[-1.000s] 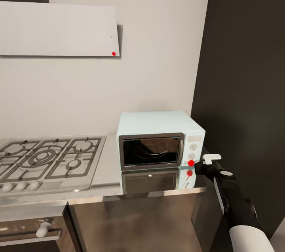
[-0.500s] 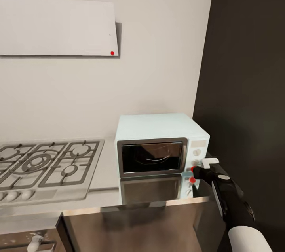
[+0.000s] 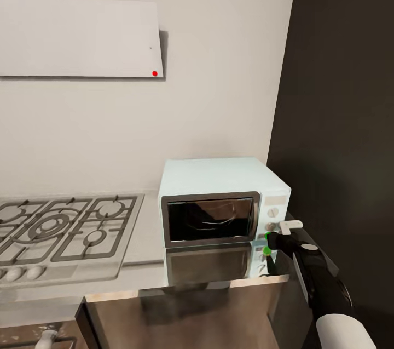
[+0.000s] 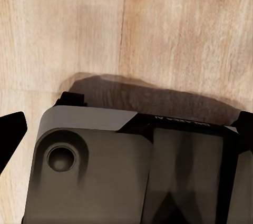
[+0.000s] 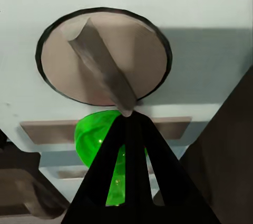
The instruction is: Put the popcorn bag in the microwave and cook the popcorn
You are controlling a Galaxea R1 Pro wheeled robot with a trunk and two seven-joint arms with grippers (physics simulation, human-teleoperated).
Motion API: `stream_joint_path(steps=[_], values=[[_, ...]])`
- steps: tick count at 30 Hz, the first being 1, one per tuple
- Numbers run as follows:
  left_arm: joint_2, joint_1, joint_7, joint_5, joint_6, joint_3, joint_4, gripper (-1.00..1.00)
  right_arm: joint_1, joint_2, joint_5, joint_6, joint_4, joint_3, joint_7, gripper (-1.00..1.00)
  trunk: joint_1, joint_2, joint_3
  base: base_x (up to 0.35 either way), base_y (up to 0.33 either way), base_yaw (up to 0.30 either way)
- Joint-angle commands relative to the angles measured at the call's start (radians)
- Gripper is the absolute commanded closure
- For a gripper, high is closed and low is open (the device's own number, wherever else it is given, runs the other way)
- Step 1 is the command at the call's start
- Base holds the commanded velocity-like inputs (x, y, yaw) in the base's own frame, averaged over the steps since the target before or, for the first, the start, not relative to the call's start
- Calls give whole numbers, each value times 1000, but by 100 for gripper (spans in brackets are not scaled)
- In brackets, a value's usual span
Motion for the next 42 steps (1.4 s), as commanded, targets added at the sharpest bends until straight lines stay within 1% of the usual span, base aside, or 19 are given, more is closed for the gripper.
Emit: stream_joint_path(steps=[1,10,13,14,16,18,19,26,31,34,37,38,39,40,42], values=[[0,-1,-2,9,-4,-9,2,-100,-3,1,10,2,-3,-3,7,100,0,-1,-1,-31,0,0],[-2,-1,-2,6,-4,-9,2,-100,-3,5,16,6,-8,0,8,100,0,-1,-1,-247,0,0],[-3,-1,-2,6,-4,-9,2,-100,-3,5,16,15,-41,1,11,100,0,-1,-1,-341,0,0],[-3,-1,-2,6,-4,-9,2,-100,-3,6,16,27,-80,1,11,100,0,-1,-1,-344,0,0],[-3,-1,-2,6,-4,-9,2,-100,-3,10,12,136,-169,-1,17,100,0,-1,-1,-344,0,0],[-3,-1,-2,6,-4,-9,2,-100,-3,13,2,226,-251,0,24,100,0,-1,-1,-344,0,0],[-3,-1,-2,6,-4,-9,1,-100,-3,14,1,247,-270,0,25,100,0,-1,-1,-344,0,0],[-3,-1,-2,6,-4,-9,2,-100,-3,14,-1,340,-335,1,25,100,0,-1,-1,-344,0,0],[-4,-1,-2,6,-4,-9,2,-100,-3,14,1,351,-335,1,25,100,0,-1,-1,-344,0,0],[-4,-1,-2,6,-4,-9,2,-100,-3,16,1,351,-296,2,25,100,0,-1,-1,-344,0,0],[-3,-1,-2,6,-4,-9,2,-100,-3,14,5,339,-161,2,18,100,0,-1,-1,-344,0,0],[-3,-1,-2,6,-4,-9,2,-100,-3,14,9,333,-82,2,14,100,0,-1,-1,-344,0,0],[-3,-1,-2,7,-4,-9,2,-100,-3,13,18,311,3,2,11,100,0,-1,-1,-344,0,0],[-3,-1,-2,7,-4,-9,2,-100,-3,13,27,283,62,3,10,100,0,-1,-1,-344,0,0],[-3,-1,-2,8,-3,-9,2,-100,-3,13,71,163,251,2,4,100,0,-1,-1,-336,0,0]])
